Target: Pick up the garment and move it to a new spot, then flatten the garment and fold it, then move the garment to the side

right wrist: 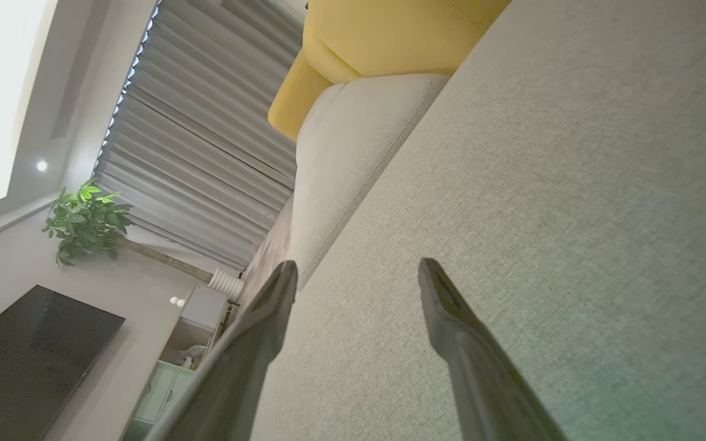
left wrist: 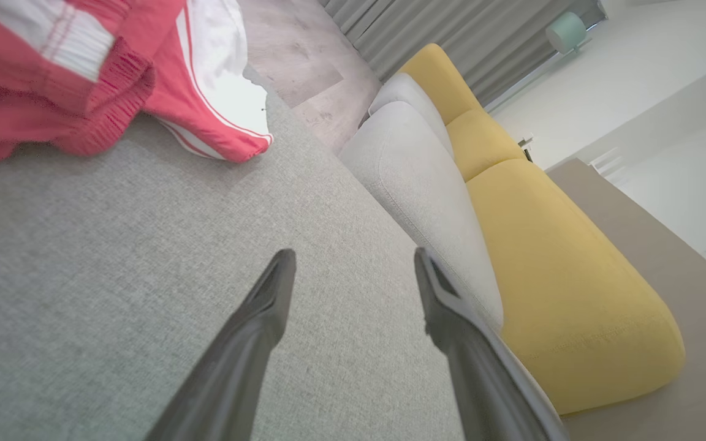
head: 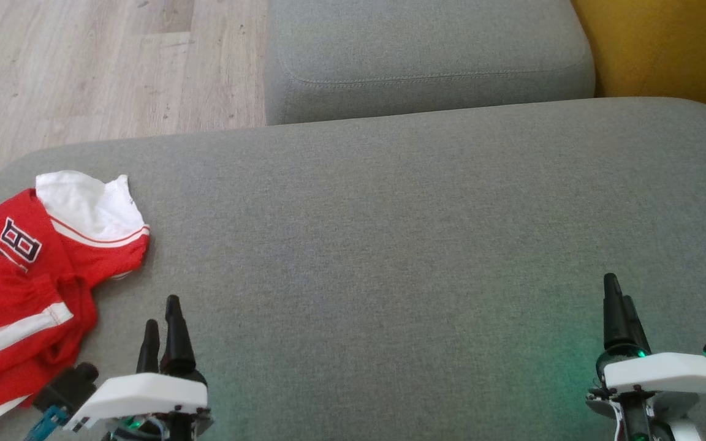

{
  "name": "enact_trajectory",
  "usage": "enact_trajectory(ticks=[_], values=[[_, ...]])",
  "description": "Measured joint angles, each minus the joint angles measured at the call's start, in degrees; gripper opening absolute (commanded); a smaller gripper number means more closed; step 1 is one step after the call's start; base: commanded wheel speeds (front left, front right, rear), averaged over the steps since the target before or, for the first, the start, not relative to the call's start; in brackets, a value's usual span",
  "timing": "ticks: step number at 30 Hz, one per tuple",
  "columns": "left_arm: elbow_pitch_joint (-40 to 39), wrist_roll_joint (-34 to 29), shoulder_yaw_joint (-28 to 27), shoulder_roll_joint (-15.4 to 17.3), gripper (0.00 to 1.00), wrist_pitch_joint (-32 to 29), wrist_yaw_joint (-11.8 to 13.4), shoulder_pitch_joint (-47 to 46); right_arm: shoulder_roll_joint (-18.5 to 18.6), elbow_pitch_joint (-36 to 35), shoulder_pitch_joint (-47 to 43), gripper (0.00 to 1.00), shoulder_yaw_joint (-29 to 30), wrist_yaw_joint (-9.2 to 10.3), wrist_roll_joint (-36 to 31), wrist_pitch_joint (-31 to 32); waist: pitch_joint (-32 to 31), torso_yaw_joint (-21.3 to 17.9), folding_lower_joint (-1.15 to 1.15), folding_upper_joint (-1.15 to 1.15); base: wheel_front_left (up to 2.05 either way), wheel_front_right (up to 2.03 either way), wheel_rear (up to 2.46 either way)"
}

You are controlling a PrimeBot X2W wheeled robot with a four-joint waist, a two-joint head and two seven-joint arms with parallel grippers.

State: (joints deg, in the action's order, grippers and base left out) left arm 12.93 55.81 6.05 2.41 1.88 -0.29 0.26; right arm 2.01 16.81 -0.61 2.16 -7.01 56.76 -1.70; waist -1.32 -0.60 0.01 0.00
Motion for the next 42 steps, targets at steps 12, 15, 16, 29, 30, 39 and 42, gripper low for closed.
enact_trajectory(ticks=[12,15,16,29,30,39,42], values=[[-0.7,-8.5,3.4,0.5,1.00,1.9,2.1,0.0,0.0,-1.0,0.0,1.00,-0.3,0.00,-9.7,-2.1,-0.6,-0.3,0.00,0.00,0.00,0.00,0.00],[-1.3,-10.7,4.1,0.6,1.00,2.5,2.8,0.0,0.0,-1.4,0.0,1.00,-0.6,0.00,-12.5,-2.7,-0.8,-0.4,0.00,0.00,0.00,0.00,0.00],[-1.4,-11.4,4.4,0.6,1.00,2.8,2.8,0.0,0.0,-1.5,0.0,1.00,-0.7,0.00,-13.2,-2.7,-0.9,-0.4,0.00,0.00,0.00,0.00,0.00],[-1.8,-21.9,8.3,1.9,1.00,4.8,6.6,-0.1,0.1,-1.7,-0.1,1.00,-3.7,-0.01,-24.0,-4.9,-1.7,-0.5,-0.01,0.00,0.00,0.00,0.00],[-1.8,-22.7,8.6,2.0,1.00,4.8,7.1,-0.1,0.1,-1.6,-0.1,1.00,-3.9,-0.01,-24.8,-5.1,-1.8,-0.5,0.00,0.00,0.00,0.00,0.00],[-1.5,-28.2,10.6,2.8,1.00,6.5,9.2,-0.5,0.2,0.6,-0.1,1.00,-6.3,-0.01,-33.0,-6.5,-2.6,-0.7,-0.01,0.00,0.00,0.00,0.00],[-1.7,-29.8,10.8,2.8,1.00,6.9,9.6,-0.5,0.2,0.8,-0.1,1.00,-6.9,-0.01,-35.2,-6.9,-2.7,-0.6,-0.01,0.00,0.00,0.00,0.00]])
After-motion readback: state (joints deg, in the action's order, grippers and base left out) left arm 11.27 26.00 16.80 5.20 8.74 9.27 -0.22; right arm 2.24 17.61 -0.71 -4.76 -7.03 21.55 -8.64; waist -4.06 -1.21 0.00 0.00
